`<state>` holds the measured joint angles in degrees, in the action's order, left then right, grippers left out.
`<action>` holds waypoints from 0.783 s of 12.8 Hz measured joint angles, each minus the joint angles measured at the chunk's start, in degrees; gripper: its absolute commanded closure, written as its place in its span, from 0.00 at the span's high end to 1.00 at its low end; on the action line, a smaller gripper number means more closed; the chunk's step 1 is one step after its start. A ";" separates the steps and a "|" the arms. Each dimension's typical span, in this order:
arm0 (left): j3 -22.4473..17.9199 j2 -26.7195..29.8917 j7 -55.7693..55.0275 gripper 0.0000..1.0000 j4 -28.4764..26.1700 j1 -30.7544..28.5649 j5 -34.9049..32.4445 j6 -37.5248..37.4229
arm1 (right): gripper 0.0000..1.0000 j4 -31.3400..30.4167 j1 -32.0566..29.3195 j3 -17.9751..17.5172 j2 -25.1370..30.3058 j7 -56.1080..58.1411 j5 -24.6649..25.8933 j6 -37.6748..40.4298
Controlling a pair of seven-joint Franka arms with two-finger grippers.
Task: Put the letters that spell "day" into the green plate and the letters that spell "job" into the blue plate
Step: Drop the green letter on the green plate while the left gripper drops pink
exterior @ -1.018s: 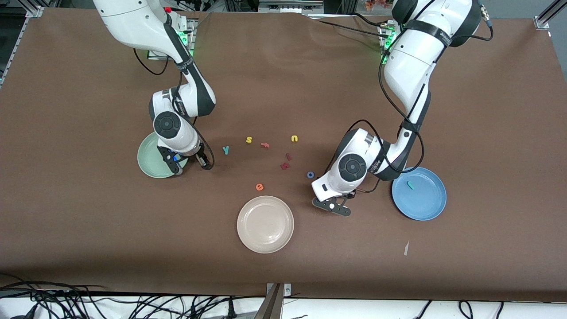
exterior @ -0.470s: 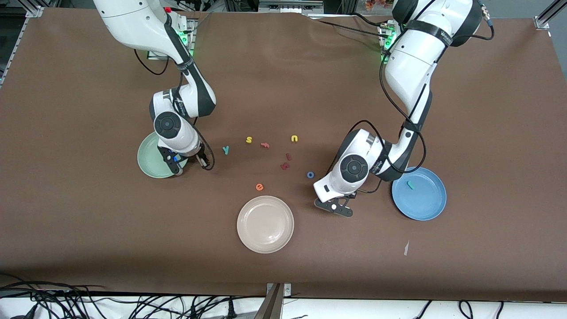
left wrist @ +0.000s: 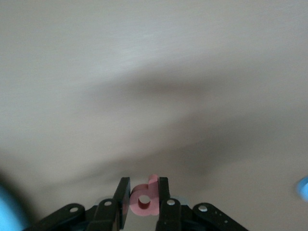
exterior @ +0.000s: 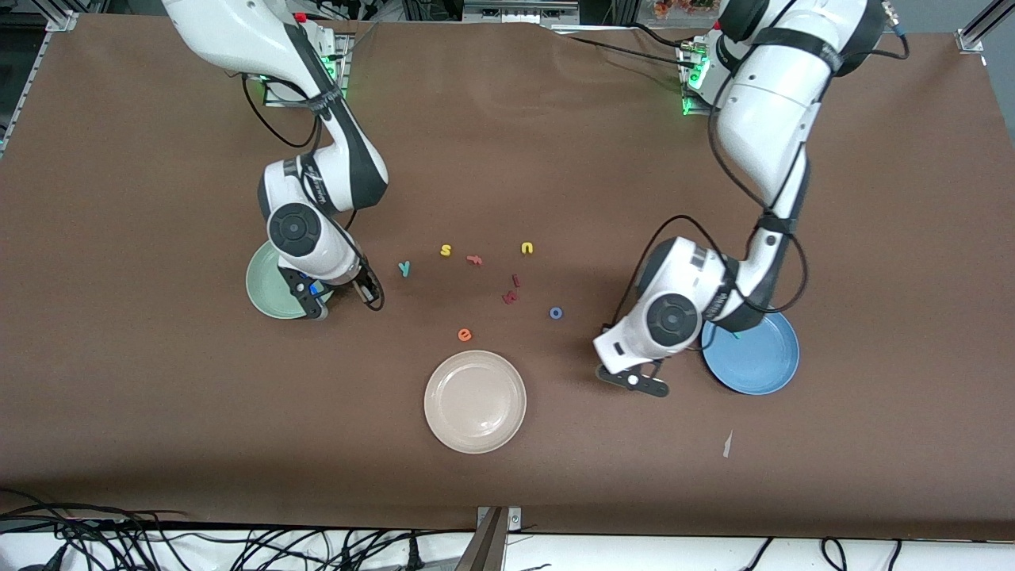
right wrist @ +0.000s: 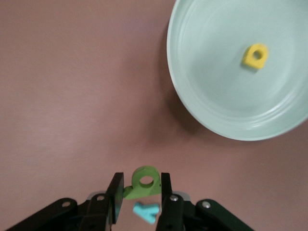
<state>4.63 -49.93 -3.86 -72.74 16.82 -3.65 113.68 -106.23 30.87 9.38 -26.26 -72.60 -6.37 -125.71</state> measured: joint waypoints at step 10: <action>-0.12 1.95 33.52 1.00 -2.12 -14.45 -5.10 -9.27 | 0.43 -20.86 -0.85 11.42 7.12 25.55 -0.20 -4.78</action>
<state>4.51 -47.98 29.66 -74.86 2.38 -8.75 104.41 -127.10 30.01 20.80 -19.14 -47.05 -6.57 -130.49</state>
